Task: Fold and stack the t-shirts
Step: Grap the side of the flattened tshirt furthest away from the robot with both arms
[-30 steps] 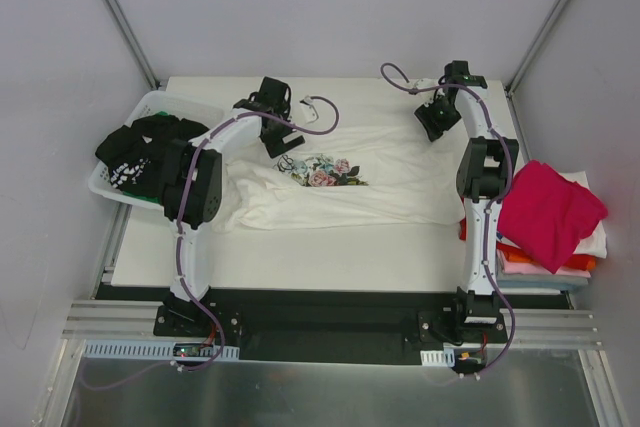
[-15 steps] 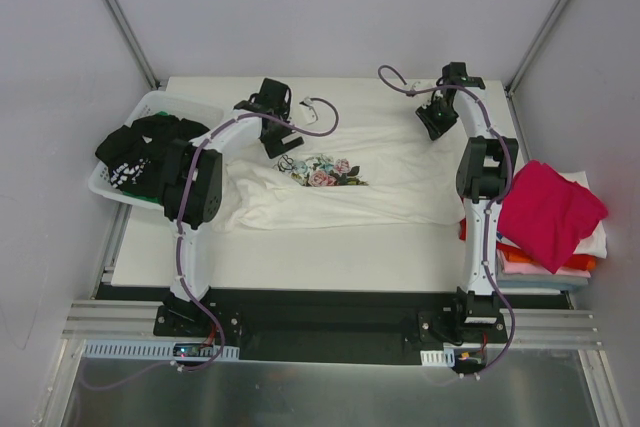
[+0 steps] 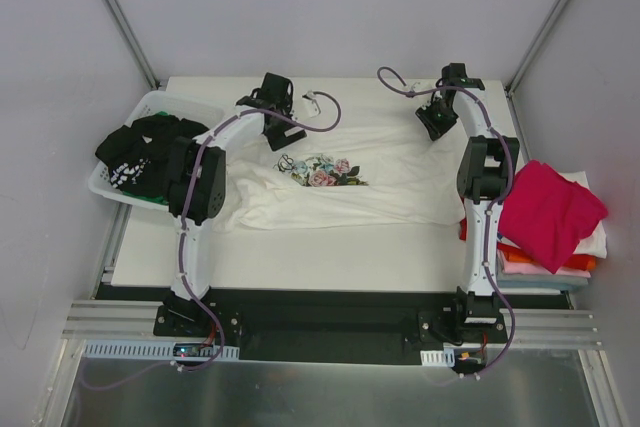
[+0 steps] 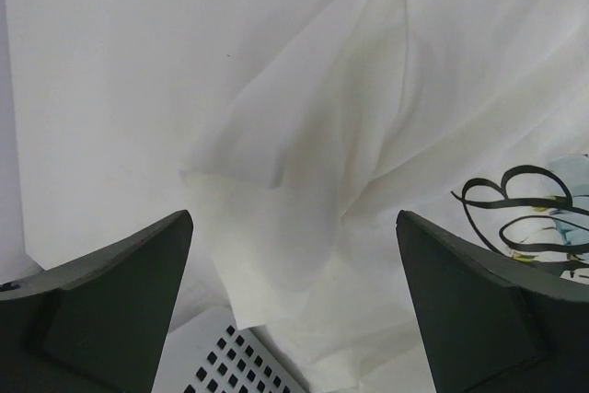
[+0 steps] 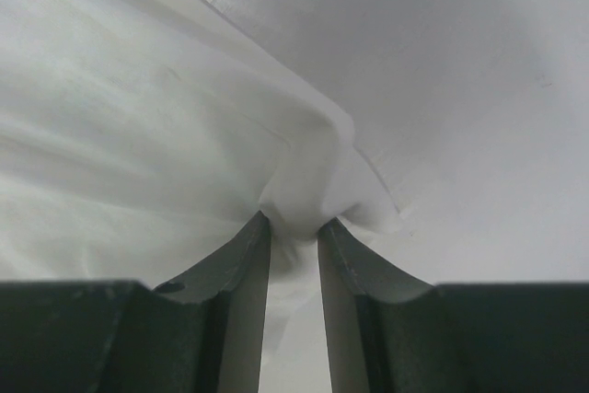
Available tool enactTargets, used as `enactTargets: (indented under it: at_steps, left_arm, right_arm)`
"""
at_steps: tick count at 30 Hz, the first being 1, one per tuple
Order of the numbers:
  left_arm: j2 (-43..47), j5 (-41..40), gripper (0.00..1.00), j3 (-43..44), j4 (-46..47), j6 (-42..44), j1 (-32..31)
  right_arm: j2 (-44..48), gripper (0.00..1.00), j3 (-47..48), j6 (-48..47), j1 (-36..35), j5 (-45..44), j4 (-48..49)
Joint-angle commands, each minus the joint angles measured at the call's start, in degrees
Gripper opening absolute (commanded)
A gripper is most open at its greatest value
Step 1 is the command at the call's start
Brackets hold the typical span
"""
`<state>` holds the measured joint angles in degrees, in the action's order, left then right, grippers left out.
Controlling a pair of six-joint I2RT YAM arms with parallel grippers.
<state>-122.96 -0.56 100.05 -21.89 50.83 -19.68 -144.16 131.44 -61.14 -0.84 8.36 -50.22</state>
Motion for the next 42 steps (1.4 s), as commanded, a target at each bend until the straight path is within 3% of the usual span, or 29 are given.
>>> enactTargets:
  at_steps: [1,9,14,22,27,32,34,38,42]
  left_arm:
    - [-2.02,0.47,0.93,2.25,-0.70,1.12,1.83]
    - [-2.64,0.29,0.90,2.43,-0.61,1.47,2.81]
    - [-3.43,0.29,0.72,3.22,-0.61,1.64,3.42]
    - [-4.66,0.38,0.60,3.49,-0.61,1.82,4.30]
    - [-5.19,0.38,0.47,2.70,-0.61,1.91,4.92]
    - [-5.45,0.21,0.28,2.26,-0.61,2.26,5.79]
    - [-5.54,0.12,0.06,2.17,-0.61,2.26,6.06]
    - [-4.93,0.03,0.00,1.73,-0.61,2.08,6.06]
    - [-3.43,-0.58,0.00,1.29,-0.61,1.91,6.06]
  right_arm:
    - [1.77,0.30,-1.36,-0.99,0.05,-0.80,-2.61]
    - [2.21,0.29,-2.59,-0.91,0.05,-0.98,-2.43]
    - [2.30,0.29,-3.03,-0.91,0.05,-0.89,-2.61]
    - [2.39,0.29,-3.64,-1.08,0.14,-1.50,-2.52]
    - [2.48,0.29,-3.82,-1.08,0.14,-1.50,-2.34]
    - [3.09,0.29,-4.43,-1.26,0.14,-1.77,-2.43]
    - [3.27,0.29,-4.70,-1.17,0.05,-1.77,-2.34]
    - [4.06,0.28,-5.40,-0.91,0.05,-1.94,-2.34]
    - [6.25,0.25,-7.59,-0.29,0.14,-2.91,-1.38]
